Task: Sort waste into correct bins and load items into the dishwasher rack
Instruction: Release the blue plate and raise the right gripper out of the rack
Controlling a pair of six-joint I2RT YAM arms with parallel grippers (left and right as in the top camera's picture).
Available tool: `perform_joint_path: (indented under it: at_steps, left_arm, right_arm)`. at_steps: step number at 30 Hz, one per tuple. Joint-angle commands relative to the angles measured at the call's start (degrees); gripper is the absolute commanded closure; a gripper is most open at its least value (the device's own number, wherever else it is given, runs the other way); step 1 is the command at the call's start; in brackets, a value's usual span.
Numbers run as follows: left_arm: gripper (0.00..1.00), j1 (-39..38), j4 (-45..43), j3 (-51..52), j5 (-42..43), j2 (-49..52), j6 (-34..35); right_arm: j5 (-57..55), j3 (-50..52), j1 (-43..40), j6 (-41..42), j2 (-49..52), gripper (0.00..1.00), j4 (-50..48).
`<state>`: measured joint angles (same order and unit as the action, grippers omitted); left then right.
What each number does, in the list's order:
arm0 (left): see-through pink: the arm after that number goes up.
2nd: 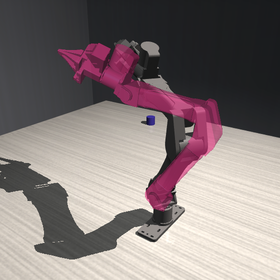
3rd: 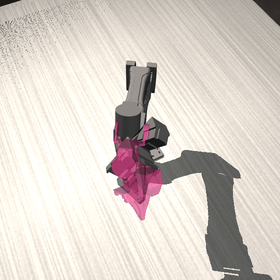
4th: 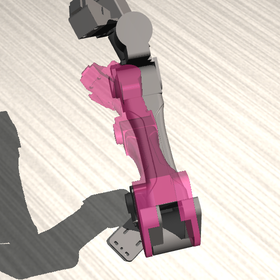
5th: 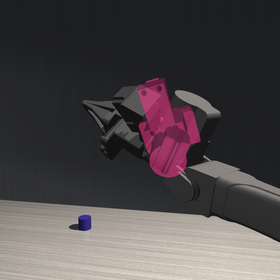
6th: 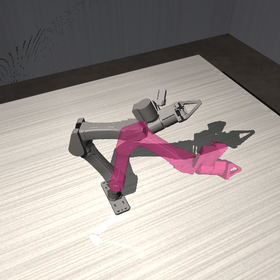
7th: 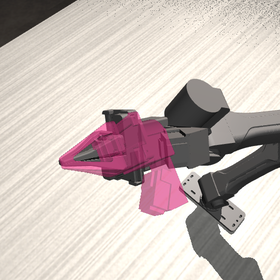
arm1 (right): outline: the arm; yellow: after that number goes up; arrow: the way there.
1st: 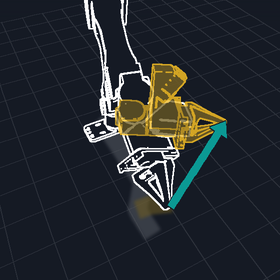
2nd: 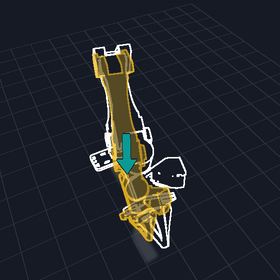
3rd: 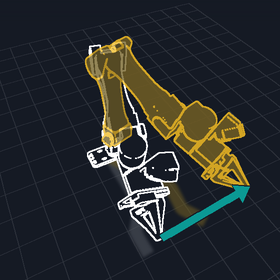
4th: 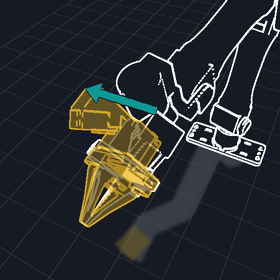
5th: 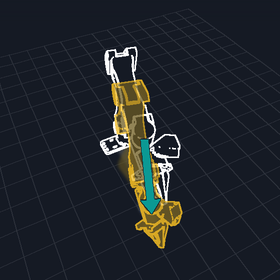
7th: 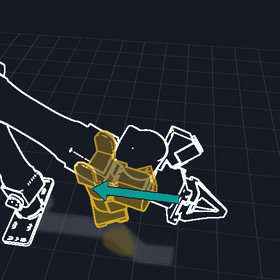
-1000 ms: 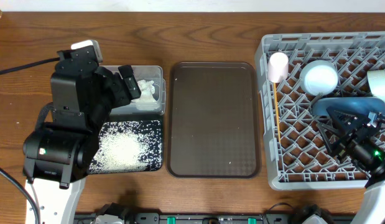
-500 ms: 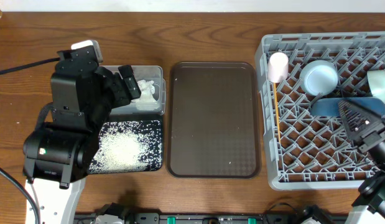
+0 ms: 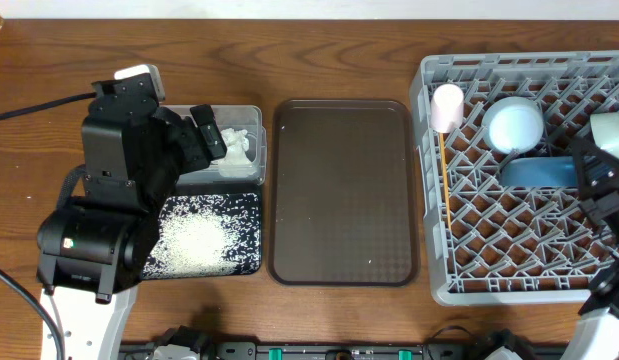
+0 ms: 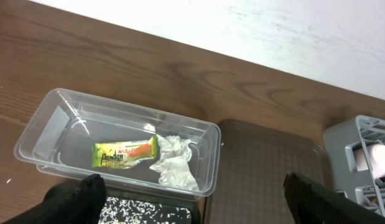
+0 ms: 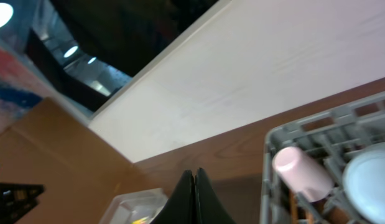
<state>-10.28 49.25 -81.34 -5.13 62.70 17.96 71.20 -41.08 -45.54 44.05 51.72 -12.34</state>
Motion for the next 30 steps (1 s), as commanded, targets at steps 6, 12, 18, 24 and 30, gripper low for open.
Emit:
perform_joint_path:
  at_steps: [6,12,18,24,30]
  left_arm:
    - [0.05,0.2,0.0,-1.0,-0.7,0.2,-0.5]
    - [0.06,0.2,0.0,-1.0,-0.7,0.2,-0.6]
    - [0.06,0.2,0.0,-1.0,-0.7,0.2,-0.6]
    - [0.06,0.2,0.0,-1.0,-0.7,0.2,-0.5]
    - [0.06,0.2,0.0,-1.0,-0.7,0.2,-0.6]
  right_arm:
    - [-2.8,-8.3,0.4,-2.4,11.2,0.98,-0.9]
    - [-8.9,-21.1,2.2,-8.4,17.1,0.97,12.2]
    - [-36.0,-37.6,9.9,-26.0,21.1,0.97,45.3]
    - [-58.2,-43.7,20.7,-37.0,24.4,0.96,56.5]
    - [-60.3,-43.6,23.6,-37.0,30.8,0.99,59.5]
